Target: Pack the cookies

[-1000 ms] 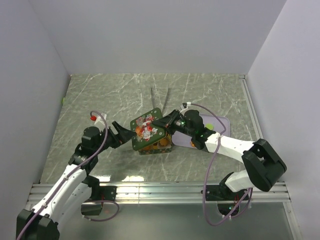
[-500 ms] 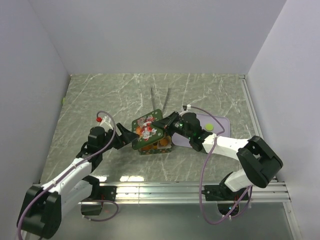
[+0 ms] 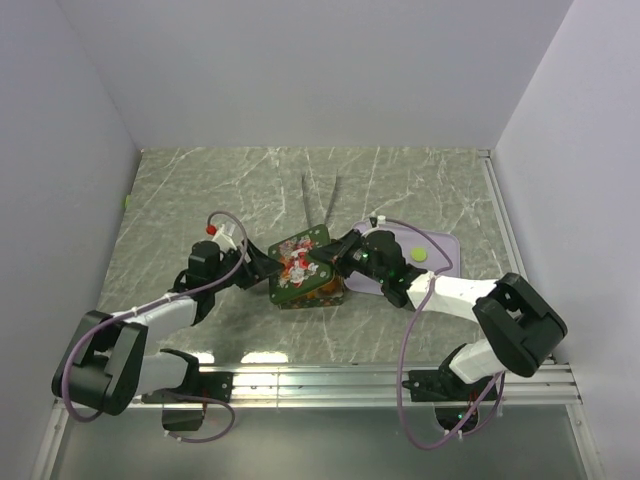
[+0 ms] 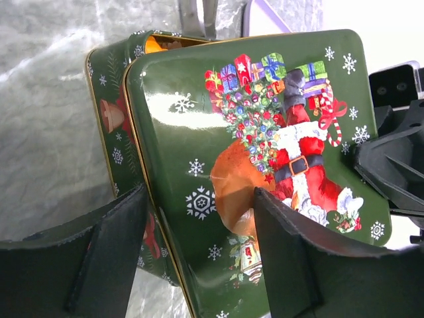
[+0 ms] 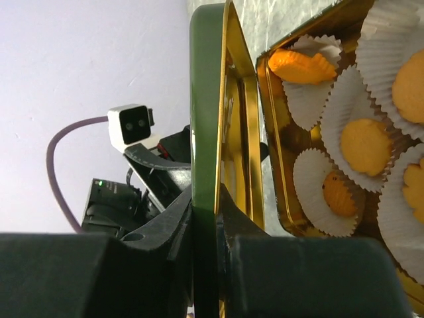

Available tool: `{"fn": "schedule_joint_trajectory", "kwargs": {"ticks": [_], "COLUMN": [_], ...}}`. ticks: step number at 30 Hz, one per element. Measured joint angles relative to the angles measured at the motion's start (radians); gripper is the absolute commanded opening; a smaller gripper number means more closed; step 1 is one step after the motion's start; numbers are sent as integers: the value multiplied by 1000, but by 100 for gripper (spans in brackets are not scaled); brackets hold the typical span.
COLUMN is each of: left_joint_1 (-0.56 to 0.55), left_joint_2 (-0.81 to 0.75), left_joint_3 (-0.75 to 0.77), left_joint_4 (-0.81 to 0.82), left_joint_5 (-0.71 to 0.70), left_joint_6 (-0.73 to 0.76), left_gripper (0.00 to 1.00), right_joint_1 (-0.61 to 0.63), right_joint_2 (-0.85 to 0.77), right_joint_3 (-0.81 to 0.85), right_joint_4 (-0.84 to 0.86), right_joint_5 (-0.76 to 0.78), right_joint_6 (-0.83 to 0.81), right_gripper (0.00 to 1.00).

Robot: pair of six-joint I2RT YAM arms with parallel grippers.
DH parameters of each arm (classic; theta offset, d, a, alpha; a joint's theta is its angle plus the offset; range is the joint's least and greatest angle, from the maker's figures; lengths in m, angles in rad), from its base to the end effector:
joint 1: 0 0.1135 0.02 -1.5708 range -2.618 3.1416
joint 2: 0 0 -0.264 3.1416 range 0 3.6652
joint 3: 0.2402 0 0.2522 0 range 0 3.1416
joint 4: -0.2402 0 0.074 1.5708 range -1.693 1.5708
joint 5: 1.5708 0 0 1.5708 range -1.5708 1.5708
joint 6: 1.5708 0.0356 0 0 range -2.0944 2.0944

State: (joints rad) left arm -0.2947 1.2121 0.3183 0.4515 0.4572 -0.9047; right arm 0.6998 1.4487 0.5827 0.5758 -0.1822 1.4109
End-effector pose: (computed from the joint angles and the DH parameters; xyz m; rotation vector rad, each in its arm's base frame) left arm 0.2091 -0.0799 0.1620 -0.3454 2.1569 -1.1870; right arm 0.2228 0.1960 0.1966 0.6247 2.1119 1.5233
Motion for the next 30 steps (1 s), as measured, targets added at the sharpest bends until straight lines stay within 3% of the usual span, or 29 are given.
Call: {"fn": "schedule_joint_trajectory", "kwargs": {"ticks": [8,16,17,25,30], "left_joint_1": [-21,-55,-58,-71,-73], "left_joint_2": [98,179,188,233,239], "left_joint_3": [48,108,116,161,164], "left_joint_4": [56,56,57,52,52], "left_joint_5": [22,3,2,10,17], "left_joint_6": [1,19,23,39,46], "left_gripper": [64,63,62,61,61], "right_joint_1": [-24,-48,-48,-48,-48], "right_joint_2": [-63,-64,-63,-57,-79], "right_joint_3": [-17,-15,-15,-17,-16], "right_joint_4": [-65,-125,-145,-242,-325], "right_joint_5": [17,18,18,9,11], "right_joint_6": [-31,-60,-66,-91,-121], "right_gripper": [2,37,45,71,79]}}
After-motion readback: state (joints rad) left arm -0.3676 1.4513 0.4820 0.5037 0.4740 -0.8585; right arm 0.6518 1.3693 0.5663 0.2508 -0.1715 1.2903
